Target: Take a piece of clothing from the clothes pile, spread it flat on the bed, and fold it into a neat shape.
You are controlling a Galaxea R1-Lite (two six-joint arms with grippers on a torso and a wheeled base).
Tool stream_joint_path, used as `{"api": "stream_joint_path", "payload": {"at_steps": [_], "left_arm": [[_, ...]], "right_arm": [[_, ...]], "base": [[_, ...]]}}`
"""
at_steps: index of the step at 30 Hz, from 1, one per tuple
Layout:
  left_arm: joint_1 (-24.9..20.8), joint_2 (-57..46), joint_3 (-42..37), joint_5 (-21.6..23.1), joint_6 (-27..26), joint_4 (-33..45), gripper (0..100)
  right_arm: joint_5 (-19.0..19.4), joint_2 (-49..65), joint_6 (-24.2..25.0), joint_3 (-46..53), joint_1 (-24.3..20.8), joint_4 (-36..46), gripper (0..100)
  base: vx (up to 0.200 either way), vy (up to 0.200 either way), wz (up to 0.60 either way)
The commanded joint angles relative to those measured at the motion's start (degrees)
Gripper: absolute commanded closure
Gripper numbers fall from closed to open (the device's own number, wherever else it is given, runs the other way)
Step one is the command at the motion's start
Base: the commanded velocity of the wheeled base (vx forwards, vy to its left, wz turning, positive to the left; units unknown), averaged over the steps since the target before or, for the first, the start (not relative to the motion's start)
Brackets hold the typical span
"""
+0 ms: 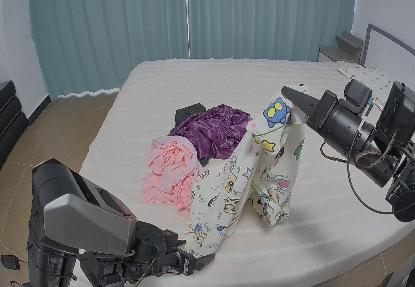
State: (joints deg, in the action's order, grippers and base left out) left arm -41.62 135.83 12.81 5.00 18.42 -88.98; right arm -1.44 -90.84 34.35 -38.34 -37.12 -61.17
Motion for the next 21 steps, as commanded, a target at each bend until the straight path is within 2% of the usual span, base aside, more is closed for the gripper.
{"api": "stream_joint_path", "payload": {"at_steps": [1, 5, 9, 14, 15, 21], "left_arm": [[-0.13, 0.84, 0.55, 0.01, 0.04, -1.02, 0], [-0.92, 0.75, 0.99, 0.01, 0.65, -1.02, 0], [-2.24, 0.58, 2.92, -0.08, 3.99, -1.02, 0], [-2.15, 0.93, 3.36, -0.08, 4.17, -1.02, 0], [-2.24, 0.75, 3.1, -0.08, 4.17, -1.02, 100], [-2.15, -1.71, 0.2, -0.34, 4.17, -1.02, 100]], "right_arm": [[0.65, -0.47, 0.01, -0.07, -0.32, -0.09, 100], [0.74, -0.47, 0.01, -0.07, -0.41, -0.09, 100], [0.65, -0.47, 0.01, -0.6, -0.32, -0.09, 100], [0.65, -0.39, 0.01, -0.68, -0.41, 0.0, 100], [0.56, -0.39, 0.01, -0.68, -0.32, -0.09, 100], [0.56, -0.56, 0.1, -0.51, 0.03, 0.09, 100]], "base": [[0.0, 0.0, 0.0], [0.0, 0.0, 0.0], [0.0, 0.0, 0.0], [0.0, 0.0, 0.0], [0.0, 0.0, 0.0], [0.0, 0.0, 0.0]]}}
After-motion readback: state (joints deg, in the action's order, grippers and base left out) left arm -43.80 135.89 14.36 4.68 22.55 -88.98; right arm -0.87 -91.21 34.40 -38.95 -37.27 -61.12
